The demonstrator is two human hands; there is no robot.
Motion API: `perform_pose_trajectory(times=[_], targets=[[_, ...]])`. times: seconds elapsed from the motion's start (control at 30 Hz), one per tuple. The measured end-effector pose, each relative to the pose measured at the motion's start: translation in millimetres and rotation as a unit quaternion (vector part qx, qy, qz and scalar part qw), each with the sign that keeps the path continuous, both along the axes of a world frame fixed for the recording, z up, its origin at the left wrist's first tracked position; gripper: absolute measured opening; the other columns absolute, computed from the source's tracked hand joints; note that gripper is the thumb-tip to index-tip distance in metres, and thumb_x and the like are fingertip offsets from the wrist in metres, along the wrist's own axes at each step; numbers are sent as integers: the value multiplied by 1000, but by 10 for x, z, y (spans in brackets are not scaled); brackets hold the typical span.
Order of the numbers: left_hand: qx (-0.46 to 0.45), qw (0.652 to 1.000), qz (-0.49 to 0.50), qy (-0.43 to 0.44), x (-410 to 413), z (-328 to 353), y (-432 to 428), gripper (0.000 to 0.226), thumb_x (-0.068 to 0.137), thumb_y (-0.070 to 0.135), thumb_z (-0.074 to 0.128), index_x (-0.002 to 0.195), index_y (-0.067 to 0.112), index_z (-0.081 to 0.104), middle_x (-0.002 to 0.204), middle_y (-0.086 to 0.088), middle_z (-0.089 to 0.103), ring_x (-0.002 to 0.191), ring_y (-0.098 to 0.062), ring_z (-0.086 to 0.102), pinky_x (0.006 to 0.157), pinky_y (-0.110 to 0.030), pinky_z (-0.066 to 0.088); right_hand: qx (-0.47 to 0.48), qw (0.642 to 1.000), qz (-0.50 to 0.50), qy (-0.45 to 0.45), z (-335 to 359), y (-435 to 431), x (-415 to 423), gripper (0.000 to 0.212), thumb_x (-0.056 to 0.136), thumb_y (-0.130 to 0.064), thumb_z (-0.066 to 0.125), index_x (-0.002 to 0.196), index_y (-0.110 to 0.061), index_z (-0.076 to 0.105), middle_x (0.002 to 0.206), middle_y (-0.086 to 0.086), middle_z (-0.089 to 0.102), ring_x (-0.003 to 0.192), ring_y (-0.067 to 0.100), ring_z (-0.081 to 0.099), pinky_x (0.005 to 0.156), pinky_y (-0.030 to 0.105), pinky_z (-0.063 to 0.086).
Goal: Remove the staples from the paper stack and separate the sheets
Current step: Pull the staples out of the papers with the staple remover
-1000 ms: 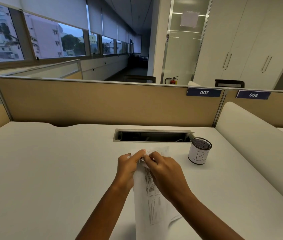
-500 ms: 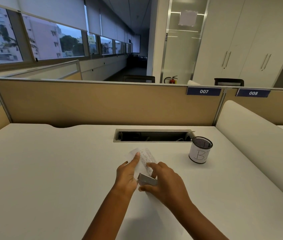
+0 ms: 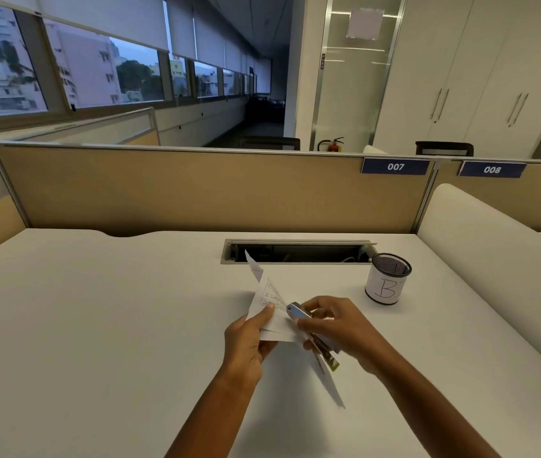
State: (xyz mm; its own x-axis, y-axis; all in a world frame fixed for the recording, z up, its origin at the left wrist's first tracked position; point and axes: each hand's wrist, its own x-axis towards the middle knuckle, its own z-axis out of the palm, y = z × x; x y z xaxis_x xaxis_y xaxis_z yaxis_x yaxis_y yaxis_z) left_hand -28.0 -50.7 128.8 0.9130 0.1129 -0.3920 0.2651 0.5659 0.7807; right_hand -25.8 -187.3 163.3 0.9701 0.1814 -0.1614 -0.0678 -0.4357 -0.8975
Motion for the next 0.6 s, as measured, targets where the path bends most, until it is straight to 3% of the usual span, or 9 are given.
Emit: perform_pose_trajectory(times=[0.13,0.3,0.47,0.6], targets=[[14,1000,16,-6,-12,38,-56,43,84,12,56,125,4,46,125,-20,54,93,-35,57,78,-43,49,6,999,5,46,98,39,60,24,83,-21,64,102,-9,59,89,6,64,57,12,64,50,15,54],[61,997,39,-11,-14,40,-61,40,83,16,59,121,7,50,120,-17,57,89,-33,58,69,-41,53,-30,999,5,32,93,84,54,18,82,-23,64,97,-16,59,86,-1,58,61,8,58,49,9,49],[124,990,52,-30,-14,10,-55,37,83,17,58,119,7,52,124,-17,57,91,-34,60,72,-43,53,-59,998,3,17,71,113,66,28,82,-24,64,107,-14,60,99,2,56,82,16,55,54,9,43],[147,987,50,-39,-6,4,-52,38,84,16,56,120,7,51,126,-17,55,92,-33,59,73,-42,52,-73,997,2,15,50,130,85,29,81,-25,65,108,-14,60,99,3,57,80,16,58,51,10,45]])
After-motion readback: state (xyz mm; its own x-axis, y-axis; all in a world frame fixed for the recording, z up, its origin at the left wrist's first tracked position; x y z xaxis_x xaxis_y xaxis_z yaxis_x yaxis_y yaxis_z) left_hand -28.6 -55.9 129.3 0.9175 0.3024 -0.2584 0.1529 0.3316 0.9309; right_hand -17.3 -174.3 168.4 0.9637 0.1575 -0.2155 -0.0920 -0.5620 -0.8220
